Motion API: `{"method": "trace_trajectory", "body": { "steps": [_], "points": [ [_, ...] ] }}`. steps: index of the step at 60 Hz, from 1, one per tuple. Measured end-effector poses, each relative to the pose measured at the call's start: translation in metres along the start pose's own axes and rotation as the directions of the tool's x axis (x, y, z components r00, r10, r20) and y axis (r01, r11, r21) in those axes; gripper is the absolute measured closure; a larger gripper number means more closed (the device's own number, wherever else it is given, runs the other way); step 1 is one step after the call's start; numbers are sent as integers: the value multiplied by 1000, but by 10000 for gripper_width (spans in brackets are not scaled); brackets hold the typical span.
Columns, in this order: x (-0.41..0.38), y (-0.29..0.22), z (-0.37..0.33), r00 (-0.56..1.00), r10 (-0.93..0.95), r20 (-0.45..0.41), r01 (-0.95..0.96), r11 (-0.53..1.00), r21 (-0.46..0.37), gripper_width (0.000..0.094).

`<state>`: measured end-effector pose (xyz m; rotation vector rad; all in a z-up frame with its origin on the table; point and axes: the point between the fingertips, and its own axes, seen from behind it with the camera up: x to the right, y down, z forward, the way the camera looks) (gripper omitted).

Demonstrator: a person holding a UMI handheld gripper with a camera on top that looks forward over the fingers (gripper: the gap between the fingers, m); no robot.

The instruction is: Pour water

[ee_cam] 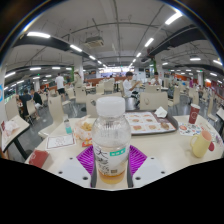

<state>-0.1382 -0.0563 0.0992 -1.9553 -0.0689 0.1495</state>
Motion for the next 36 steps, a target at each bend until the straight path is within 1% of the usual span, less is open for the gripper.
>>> {"method": "trace_trajectory", "body": {
  "steps": [4, 9, 16, 20, 24, 27, 31, 36],
  "points": [
    [4, -23, -11, 996, 80, 37, -80, 997, 18, 533],
    [14, -60, -25, 963, 244, 112, -249, 968, 37, 532],
    [45, -114, -45, 819, 523, 238, -541, 841, 13, 533],
    [69, -139, -52, 683, 666, 300, -693, 721, -23, 533],
    [97, -157, -58, 497, 790, 358, -824, 560, -91, 533],
    [116, -167, -61, 343, 858, 381, -894, 423, -148, 533],
    [149, -170, -63, 143, 913, 381, -944, 242, -224, 531],
    [183, -161, -55, -61, 933, 355, -958, 45, -282, 533]
  ]
}}
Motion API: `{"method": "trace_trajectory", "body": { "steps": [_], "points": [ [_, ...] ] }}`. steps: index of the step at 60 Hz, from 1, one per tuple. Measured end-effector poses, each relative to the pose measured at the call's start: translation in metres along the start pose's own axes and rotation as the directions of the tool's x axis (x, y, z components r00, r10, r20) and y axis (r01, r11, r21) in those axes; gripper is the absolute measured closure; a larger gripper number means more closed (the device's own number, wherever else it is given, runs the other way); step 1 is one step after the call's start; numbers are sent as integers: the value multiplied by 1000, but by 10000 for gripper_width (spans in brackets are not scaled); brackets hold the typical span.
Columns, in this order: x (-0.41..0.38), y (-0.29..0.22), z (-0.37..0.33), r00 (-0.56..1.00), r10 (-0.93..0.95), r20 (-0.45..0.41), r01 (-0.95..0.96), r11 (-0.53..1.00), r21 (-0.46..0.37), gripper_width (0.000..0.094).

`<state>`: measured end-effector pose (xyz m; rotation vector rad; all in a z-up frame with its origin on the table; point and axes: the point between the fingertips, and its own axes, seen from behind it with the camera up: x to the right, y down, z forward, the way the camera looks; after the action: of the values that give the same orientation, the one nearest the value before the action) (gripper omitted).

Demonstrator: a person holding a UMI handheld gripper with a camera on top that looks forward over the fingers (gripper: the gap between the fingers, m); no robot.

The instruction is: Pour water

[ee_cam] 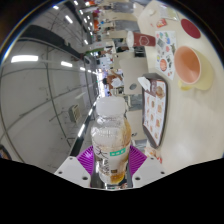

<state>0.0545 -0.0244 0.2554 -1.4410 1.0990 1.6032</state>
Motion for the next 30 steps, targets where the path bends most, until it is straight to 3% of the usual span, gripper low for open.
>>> {"method": "trace_trajectory", "body": {
  "steps": [14, 25, 30],
  "points": [
    [59, -75, -23, 914, 406, 13, -406, 912, 59, 534],
    [85, -83, -22, 892, 450, -44, -448, 893, 45, 533],
    [79, -80, -24, 921, 381, -80, -381, 925, 16, 534]
  ]
}}
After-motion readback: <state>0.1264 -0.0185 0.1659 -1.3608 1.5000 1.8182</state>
